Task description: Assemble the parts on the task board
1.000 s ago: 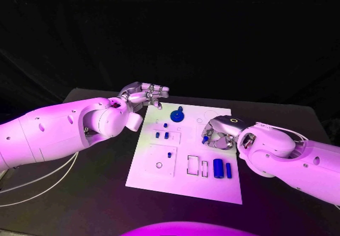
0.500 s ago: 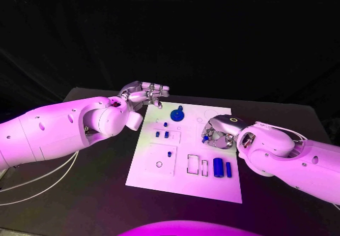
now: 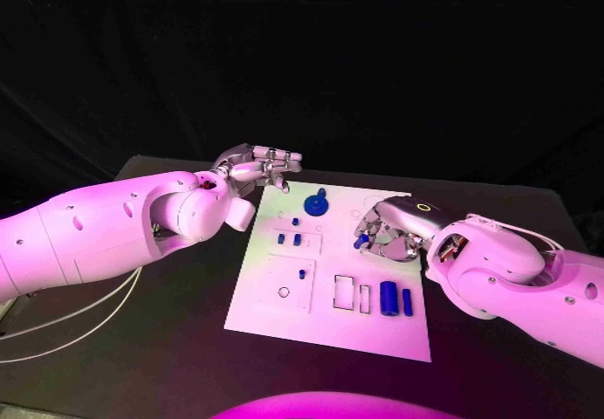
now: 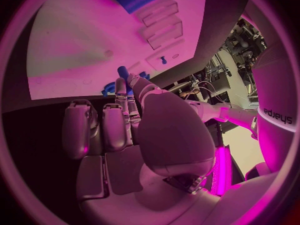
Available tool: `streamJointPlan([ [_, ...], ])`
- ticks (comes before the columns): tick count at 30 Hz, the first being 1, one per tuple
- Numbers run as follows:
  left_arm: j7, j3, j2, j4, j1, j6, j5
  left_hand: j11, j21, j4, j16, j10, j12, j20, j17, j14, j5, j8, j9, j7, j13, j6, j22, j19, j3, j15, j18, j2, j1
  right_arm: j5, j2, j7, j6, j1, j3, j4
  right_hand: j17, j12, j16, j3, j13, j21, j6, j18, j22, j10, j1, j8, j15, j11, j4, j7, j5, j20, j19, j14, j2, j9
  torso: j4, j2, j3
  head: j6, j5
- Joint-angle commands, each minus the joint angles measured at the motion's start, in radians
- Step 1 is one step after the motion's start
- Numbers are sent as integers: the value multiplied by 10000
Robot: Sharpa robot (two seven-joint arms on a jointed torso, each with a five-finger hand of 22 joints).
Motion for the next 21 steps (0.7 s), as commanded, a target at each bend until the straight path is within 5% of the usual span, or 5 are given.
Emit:
streamJointPlan([
  [1, 33, 6, 51, -4, 10, 175, -8, -3, -58, -20, -47, -60, 15, 33, -13, -65, -8, -26, -16, -28, 14, -59, -17, 66, -66, 37, 131, 85, -8, 192, -7, 95, -366, 51, 9, 350, 7, -72, 59, 45, -1, 61, 85, -139, 1753, 26, -17, 46, -61, 6, 2, 10, 33, 13, 88, 351, 23, 152, 5, 3, -6, 18, 30],
  [9, 17, 4, 138, -45, 9, 201, -8, -3, -58, -20, -47, -60, 15, 33, -13, -65, -8, -26, -16, -28, 14, -59, -17, 66, -66, 37, 131, 85, -8, 315, 745, 318, -328, -127, 18, 746, -7, -102, 53, 63, -4, 29, 68, -133, 1747, 19, -28, 34, -55, 17, -7, 34, 55, 13, 76, 349, 9, 158, 4, 4, -3, 2, 217],
  [21, 2, 2, 241, -63, 10, 201, -8, -7, -81, -27, -50, -62, 44, 36, -29, -67, -8, -12, -19, -33, 23, -51, -33, 73, -90, 36, 134, 109, -9, 256, 2146, 577, -162, -852, -97, 70, -26, -144, 44, 101, -8, -15, 40, -126, 1739, 9, -35, 16, -43, 36, -22, 62, 85, 15, 61, 346, 7, 164, 4, 25, -22, -77, 483],
])
